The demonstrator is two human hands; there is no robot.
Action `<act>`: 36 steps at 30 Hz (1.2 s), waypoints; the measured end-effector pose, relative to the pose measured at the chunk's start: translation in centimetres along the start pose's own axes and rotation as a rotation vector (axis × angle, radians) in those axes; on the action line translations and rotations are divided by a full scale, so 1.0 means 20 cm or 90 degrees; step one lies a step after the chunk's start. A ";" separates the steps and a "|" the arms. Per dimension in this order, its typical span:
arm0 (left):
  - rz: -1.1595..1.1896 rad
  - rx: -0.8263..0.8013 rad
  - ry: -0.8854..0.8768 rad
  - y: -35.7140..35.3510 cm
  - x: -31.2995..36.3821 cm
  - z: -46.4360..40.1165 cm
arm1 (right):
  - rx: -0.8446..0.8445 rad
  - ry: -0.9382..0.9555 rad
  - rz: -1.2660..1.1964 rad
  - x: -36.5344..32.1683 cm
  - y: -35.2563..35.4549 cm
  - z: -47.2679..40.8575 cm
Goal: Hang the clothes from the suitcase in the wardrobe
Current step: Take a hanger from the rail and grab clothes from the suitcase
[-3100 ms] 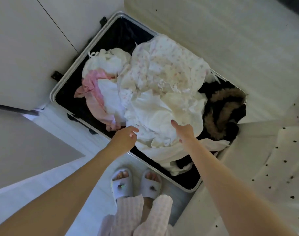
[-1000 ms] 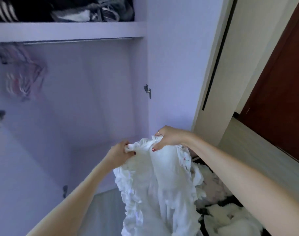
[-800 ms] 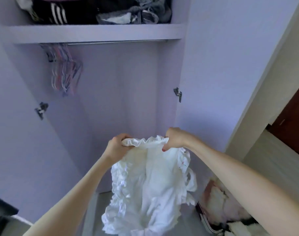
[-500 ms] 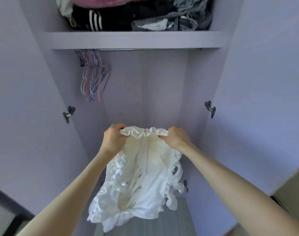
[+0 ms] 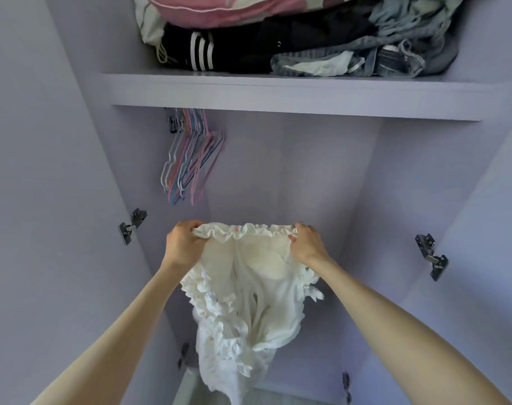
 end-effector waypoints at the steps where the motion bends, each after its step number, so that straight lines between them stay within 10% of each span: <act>1: -0.004 -0.006 0.003 -0.02 -0.01 -0.03 | 0.011 0.000 -0.013 0.00 0.00 -0.03; 10: -0.153 -0.042 -0.029 -0.16 -0.22 -0.22 | 0.128 0.077 0.076 -0.09 0.14 -0.22; 16: -0.168 -0.053 0.139 -0.06 -0.53 -0.33 | 0.179 0.025 0.173 0.03 0.22 -0.27; 22: 0.456 -0.211 0.443 -0.24 -0.47 -0.22 | 0.054 -0.037 0.283 0.03 0.11 -0.29; 26: 0.787 -0.295 0.349 -0.24 -0.35 -0.30 | -0.193 -0.260 0.008 0.18 0.01 -0.25; 31: 0.681 -0.479 0.206 -0.27 -0.31 -0.30 | -0.217 -0.408 -0.498 0.20 -0.06 -0.20; 36: 0.553 -0.419 0.211 -0.27 -0.31 -0.32 | -0.289 -0.405 -0.562 0.03 -0.09 -0.20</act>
Point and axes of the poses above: each hand's wrist, its own z-axis away from the middle knuckle, its own y-axis out of the back of the hand, x = y × z, the point moved 6 cm from there along -z, towards the middle knuckle, and after that the axes turned 7 degrees about -z, right-handed, at the moved point
